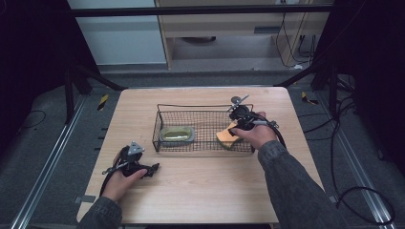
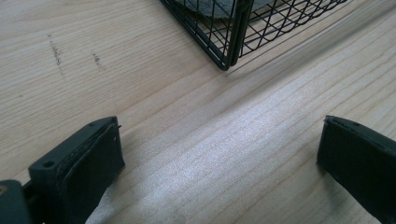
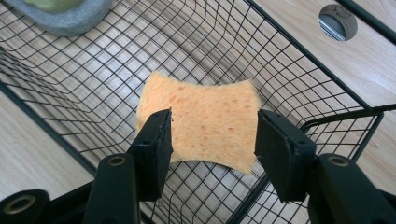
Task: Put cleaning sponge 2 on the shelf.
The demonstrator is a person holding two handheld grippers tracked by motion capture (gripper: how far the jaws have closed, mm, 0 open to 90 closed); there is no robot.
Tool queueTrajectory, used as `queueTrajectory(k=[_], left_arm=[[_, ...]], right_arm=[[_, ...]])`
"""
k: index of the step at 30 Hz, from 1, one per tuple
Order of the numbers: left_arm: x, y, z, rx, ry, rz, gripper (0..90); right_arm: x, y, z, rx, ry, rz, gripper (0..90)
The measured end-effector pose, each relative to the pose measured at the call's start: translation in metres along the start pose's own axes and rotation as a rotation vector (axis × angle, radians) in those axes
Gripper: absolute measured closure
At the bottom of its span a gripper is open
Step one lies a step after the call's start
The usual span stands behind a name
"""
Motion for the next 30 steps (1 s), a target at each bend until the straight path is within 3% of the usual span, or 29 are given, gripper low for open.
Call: queueTrajectory(k=[4,11,15,21,30], left_arm=[[0.0,0.0,0.0,0.0,0.0,0.0,0.0],[0.0,0.0,0.0,0.0,0.0,0.0,0.0],[0.0,0.0,0.0,0.0,0.0,0.0,0.0],[0.0,0.0,0.0,0.0,0.0,0.0,0.0],[0.0,0.0,0.0,0.0,0.0,0.0,0.0]], right_arm=[[0.0,0.005,0.001,0.009,0.011,0.002,44.5],[0.003,0.018,0.001,0.066,-0.017,0.005,34.9],[0.009,0.024,0.002,0.101,-0.031,0.028,23.9],[0.018,0.034,0.001,0.197,-0.082,0.042,9.5],[0.032,0.05,0.015,0.251,-0.125,0.071,8.0]])
Point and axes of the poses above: each handheld gripper's, and its own axes: y roughly backward along the jaws, z roughly out of its underside, x roughly to its right, the point moved 9 cm from there along -y, roughly forward along the jaws, and after that the axes turned 3 degrees about x, right-handed, at the moved point
